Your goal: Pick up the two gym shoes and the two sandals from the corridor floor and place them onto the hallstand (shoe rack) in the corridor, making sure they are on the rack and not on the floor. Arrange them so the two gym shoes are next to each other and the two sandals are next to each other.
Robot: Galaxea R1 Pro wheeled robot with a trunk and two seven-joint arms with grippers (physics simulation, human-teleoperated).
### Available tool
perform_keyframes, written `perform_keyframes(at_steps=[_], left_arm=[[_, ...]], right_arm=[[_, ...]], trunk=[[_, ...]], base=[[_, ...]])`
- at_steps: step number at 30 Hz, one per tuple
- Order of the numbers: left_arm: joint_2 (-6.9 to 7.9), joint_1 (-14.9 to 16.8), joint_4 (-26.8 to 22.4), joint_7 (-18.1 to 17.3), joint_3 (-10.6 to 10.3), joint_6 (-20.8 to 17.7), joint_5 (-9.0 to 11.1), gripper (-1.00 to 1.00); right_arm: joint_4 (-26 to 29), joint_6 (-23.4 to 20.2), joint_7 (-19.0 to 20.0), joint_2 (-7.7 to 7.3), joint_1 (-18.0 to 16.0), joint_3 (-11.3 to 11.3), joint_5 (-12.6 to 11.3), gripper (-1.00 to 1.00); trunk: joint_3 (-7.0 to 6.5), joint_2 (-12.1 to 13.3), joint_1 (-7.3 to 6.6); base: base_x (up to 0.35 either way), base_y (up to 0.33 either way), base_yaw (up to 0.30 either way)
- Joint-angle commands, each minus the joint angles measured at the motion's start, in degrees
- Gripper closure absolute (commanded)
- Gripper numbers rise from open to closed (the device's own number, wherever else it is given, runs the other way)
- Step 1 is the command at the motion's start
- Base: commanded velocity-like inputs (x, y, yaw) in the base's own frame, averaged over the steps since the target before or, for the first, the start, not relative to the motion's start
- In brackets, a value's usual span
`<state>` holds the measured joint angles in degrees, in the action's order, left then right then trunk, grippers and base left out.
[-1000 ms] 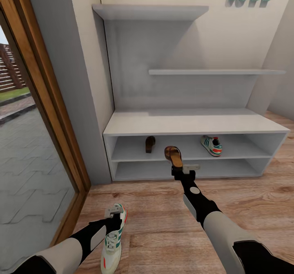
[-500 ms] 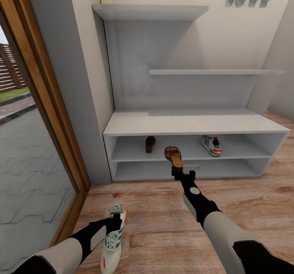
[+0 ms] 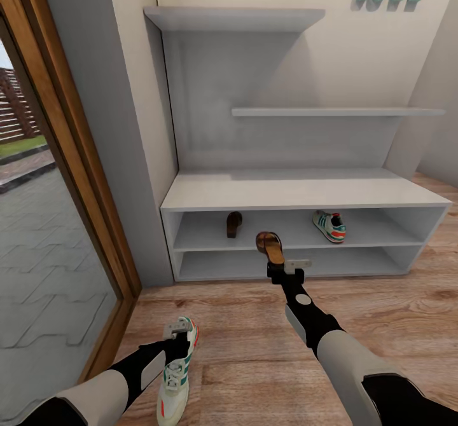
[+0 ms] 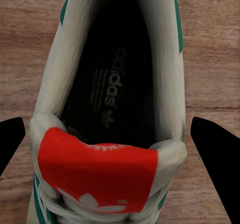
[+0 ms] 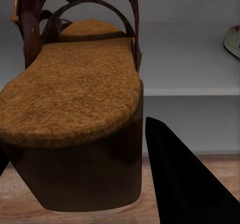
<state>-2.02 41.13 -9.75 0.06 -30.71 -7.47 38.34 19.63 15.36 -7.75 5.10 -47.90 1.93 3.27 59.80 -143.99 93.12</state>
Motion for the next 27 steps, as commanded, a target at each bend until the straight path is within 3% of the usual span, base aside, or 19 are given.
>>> perform_keyframes(at_steps=[1,14,27], left_arm=[[0.0,0.0,0.0,0.02,-0.01,0.0,-0.02,1.0],[0.0,0.0,0.0,0.02,-0.05,0.0,-0.02,1.0],[0.0,0.0,0.0,0.02,-0.05,0.08,-0.02,1.0]], right_arm=[[-0.02,0.02,0.1,0.0,0.0,0.0,-0.11,1.0],[-0.2,0.02,0.1,0.0,0.0,0.0,-0.13,1.0],[-0.21,0.02,0.1,0.0,0.0,0.0,-0.1,1.0]], trunk=[[0.0,0.0,0.0],[0.0,0.0,0.0],[0.0,0.0,0.0]], base=[[0.0,0.0,0.0],[0.006,0.0,0.0],[0.106,0.0,0.0]])
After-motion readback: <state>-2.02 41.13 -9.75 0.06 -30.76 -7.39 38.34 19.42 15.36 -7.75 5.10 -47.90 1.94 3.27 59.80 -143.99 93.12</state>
